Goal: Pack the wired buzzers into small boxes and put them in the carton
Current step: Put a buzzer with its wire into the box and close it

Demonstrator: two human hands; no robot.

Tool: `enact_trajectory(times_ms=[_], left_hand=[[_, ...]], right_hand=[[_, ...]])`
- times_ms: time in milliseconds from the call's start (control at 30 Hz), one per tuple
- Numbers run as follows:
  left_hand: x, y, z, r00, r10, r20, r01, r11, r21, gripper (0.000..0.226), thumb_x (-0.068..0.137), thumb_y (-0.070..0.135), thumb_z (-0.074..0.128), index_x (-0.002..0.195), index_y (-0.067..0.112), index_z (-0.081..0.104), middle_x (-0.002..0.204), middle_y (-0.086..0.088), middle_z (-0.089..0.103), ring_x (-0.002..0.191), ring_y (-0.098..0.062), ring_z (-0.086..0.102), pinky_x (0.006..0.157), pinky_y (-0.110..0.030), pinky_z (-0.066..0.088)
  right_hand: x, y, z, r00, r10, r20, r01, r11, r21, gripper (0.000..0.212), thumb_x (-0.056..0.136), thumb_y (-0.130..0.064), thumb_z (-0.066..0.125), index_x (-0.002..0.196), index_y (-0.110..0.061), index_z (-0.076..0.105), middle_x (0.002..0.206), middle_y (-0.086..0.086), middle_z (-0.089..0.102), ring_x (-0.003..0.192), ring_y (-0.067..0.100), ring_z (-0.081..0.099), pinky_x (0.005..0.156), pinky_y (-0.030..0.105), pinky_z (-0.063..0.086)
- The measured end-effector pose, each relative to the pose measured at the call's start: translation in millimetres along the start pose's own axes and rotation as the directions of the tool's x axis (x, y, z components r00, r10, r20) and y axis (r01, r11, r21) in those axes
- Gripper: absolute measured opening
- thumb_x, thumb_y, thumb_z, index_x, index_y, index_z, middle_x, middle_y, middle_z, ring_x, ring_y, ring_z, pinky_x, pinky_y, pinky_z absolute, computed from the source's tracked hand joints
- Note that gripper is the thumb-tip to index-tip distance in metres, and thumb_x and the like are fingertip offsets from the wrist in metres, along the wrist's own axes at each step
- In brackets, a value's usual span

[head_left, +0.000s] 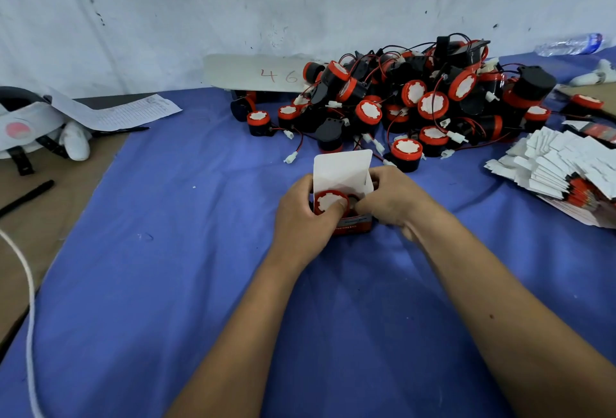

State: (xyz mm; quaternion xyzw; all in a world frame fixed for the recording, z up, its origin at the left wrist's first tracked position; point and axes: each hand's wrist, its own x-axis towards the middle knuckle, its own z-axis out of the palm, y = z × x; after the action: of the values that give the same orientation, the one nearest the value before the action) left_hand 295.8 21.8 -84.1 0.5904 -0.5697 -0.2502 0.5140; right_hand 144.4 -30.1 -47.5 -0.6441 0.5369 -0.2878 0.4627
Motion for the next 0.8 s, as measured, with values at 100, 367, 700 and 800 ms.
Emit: enact_trajectory(times_ms=[100, 367, 700, 800], left_hand=[[0, 0, 0, 1.000, -0.005, 0.003, 0.005, 1.000, -0.006, 0.029, 0.090, 0.018, 0.076, 0.113, 0.032, 0.067, 0.104, 0.015, 0.074, 0.095, -0.003, 0.068, 0.078, -0.022, 0.057], [0, 0, 3, 1.000, 0.004, -0.004, -0.004, 1.000, 0.021, 0.024, 0.090, 0.020, 0.076, 0.108, 0.032, 0.065, 0.102, 0.013, 0.072, 0.093, -0.005, 0.067, 0.078, -0.025, 0.055], [1, -2, 4, 0.999, -0.013, -0.030, 0.013, 1.000, -0.025, 0.024, 0.089, 0.019, 0.077, 0.107, 0.032, 0.067, 0.099, 0.016, 0.073, 0.091, 0.002, 0.066, 0.069, -0.010, 0.049], [2, -2, 3, 0.999, -0.036, -0.027, 0.035, 0.998, -0.051, 0.025, 0.089, 0.018, 0.076, 0.111, 0.027, 0.070, 0.102, 0.015, 0.075, 0.093, 0.000, 0.069, 0.075, -0.018, 0.056]], right_hand=[[-1, 5, 3, 0.998, -0.031, -0.053, 0.030, 0.999, -0.012, 0.039, 0.079, 0.012, 0.065, 0.075, -0.026, 0.069, 0.058, -0.017, 0.069, 0.055, -0.001, 0.064, 0.042, 0.013, 0.043], [3, 16, 16, 0.947, -0.100, -0.304, 0.078, 0.993, -0.085, 0.005, 0.082, -0.017, 0.077, 0.080, -0.021, 0.076, 0.075, -0.005, 0.074, 0.078, 0.017, 0.071, 0.065, 0.039, 0.061], [-1, 17, 20, 0.950, -0.120, -0.289, 0.123, 0.992, -0.008, 0.018, 0.085, -0.005, 0.071, 0.095, -0.019, 0.077, 0.087, -0.004, 0.075, 0.084, 0.015, 0.070, 0.067, 0.035, 0.059], [-3, 12, 5, 0.981, -0.103, -0.166, 0.151, 0.940, 0.306, 0.025, 0.090, -0.002, 0.067, 0.104, -0.022, 0.075, 0.095, -0.002, 0.077, 0.084, 0.013, 0.070, 0.062, 0.025, 0.052]])
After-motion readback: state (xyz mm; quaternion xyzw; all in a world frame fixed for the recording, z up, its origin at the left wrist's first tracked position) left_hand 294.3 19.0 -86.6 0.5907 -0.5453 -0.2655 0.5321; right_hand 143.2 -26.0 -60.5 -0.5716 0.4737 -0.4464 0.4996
